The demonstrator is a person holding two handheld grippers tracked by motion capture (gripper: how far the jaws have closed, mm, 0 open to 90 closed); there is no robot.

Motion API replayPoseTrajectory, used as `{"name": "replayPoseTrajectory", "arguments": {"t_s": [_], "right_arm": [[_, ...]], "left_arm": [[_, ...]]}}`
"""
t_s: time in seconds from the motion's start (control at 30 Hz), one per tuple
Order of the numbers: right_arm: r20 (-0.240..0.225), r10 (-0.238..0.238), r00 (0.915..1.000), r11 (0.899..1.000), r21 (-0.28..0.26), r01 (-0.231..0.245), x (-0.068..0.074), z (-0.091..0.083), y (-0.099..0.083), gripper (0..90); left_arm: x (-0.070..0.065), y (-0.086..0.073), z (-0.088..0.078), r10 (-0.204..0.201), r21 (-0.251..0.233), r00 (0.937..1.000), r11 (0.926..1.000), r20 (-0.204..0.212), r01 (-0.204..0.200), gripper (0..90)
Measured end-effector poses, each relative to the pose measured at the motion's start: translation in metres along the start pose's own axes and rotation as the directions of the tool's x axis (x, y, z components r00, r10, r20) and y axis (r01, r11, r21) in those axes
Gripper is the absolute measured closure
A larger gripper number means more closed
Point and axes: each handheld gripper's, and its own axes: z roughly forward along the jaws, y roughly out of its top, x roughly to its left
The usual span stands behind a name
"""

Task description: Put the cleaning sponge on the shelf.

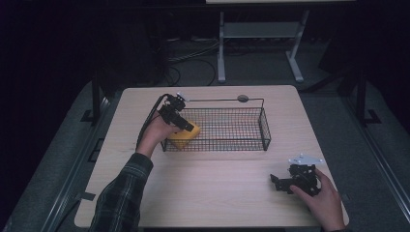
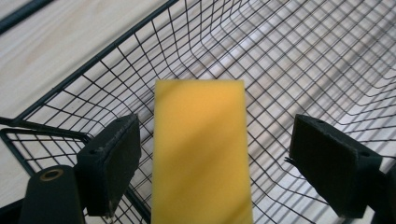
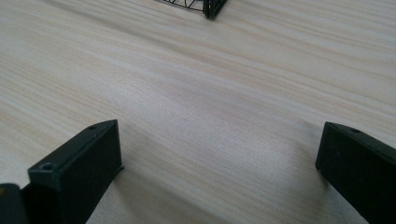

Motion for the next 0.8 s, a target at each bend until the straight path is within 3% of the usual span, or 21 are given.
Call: {"name": "replayPoseTrajectory", "arguments": {"t_s": [0.37, 0.8], "right_arm": [[0.000, 0.000, 1.0000, 1.000, 0.000, 0.000, 0.000, 0.000, 0.000, 0.0], [0.000, -0.001, 1.0000, 1.000, 0.000, 0.001, 0.000, 0.000, 0.000, 0.0]], "left_arm": [[-0.003, -0.015, -0.026, 0.003, -0.059, 1.0000, 0.9983, 0.000, -0.003, 16.2], [-0.008, -0.047, -0.056, 0.006, -0.127, 0.9997, 0.9919, -0.023, -0.009, 16.2]]}}
